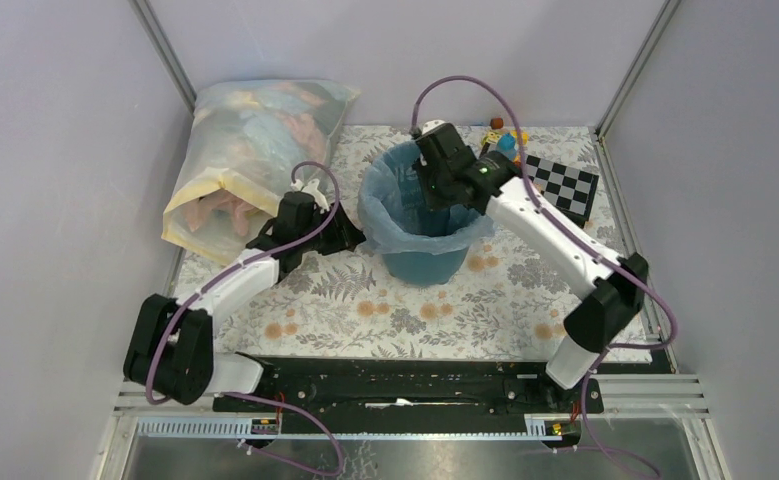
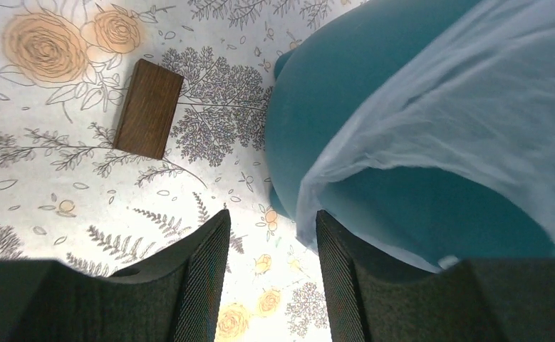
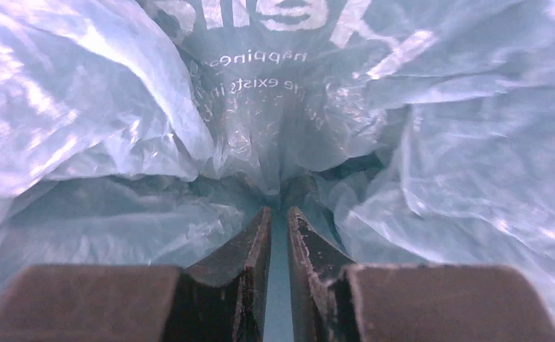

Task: Put the trash bags into the trash bin

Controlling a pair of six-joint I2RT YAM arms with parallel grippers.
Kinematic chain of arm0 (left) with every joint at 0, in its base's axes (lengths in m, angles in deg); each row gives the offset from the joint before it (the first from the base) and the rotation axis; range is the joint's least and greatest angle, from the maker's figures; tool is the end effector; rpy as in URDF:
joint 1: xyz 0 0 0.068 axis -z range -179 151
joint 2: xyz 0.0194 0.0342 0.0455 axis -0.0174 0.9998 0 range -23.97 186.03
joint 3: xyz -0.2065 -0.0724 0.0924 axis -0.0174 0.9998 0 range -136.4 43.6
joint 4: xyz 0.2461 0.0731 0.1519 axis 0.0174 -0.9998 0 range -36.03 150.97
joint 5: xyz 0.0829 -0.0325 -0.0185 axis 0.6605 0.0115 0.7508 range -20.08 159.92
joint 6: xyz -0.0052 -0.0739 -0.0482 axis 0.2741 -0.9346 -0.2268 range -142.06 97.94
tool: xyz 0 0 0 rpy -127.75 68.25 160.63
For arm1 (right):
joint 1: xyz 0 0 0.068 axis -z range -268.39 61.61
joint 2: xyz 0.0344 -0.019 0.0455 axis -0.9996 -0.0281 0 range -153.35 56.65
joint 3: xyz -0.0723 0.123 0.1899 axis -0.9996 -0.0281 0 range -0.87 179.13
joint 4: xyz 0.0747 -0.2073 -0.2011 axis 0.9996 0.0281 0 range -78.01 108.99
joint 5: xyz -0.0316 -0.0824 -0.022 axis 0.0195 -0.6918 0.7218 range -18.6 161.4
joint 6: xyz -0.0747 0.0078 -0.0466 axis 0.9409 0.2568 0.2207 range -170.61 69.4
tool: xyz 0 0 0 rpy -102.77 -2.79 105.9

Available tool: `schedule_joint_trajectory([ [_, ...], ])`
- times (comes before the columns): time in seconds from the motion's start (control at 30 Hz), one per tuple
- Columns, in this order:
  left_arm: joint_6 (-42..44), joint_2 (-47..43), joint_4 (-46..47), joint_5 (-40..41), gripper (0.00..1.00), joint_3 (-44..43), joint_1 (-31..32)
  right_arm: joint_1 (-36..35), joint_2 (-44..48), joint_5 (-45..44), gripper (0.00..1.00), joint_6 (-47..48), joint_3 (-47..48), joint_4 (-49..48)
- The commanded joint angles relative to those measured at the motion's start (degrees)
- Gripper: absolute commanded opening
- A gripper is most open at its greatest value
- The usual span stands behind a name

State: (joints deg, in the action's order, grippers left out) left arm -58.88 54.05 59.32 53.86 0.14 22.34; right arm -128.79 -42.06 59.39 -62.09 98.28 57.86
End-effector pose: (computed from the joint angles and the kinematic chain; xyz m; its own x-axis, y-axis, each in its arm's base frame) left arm 0.3287 -0.1518 0.1359 -0.7747 -0.3156 -0.5479 0.1165 0.7804 -0.6143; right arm 0.3486 0.2752 0.2929 -0.6358 -0.2853 -0.7172 -0.4042 0.9146 -0.0055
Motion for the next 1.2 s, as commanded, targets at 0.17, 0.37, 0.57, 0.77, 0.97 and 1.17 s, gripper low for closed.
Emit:
schedule_joint_trajectory([
  [0.17,2.9,-15.1,-10.7,8.1,0.53,-7.1,0.1,-0.3,16.5,-2.3,0.54,3.2,-2.4,-4.6],
  [0.37,3.9,-22.9,-13.8,11.3,0.62,-7.2,0.1,-0.3,30.5,-7.0,1.00,3.9,-15.0,-15.4],
  [0.57,2.8,-30.5,-11.5,13.4,0.99,-1.8,0.1,-0.3,43.0,-17.8,1.00,0.7,-34.4,-28.4],
  [0.77,1.7,-36.0,-8.6,13.0,0.99,4.9,0.1,-0.3,57.2,-28.1,1.00,-1.6,-53.1,-40.1],
  [0.97,1.5,-37.0,-3.7,13.7,0.99,11.8,0.2,-0.3,68.7,-36.2,1.00,-2.6,-65.1,-43.9],
  [1.17,1.1,-35.2,0.4,13.2,0.99,13.5,0.2,-0.3,70.6,-25.5,1.00,0.4,-65.2,-49.3],
])
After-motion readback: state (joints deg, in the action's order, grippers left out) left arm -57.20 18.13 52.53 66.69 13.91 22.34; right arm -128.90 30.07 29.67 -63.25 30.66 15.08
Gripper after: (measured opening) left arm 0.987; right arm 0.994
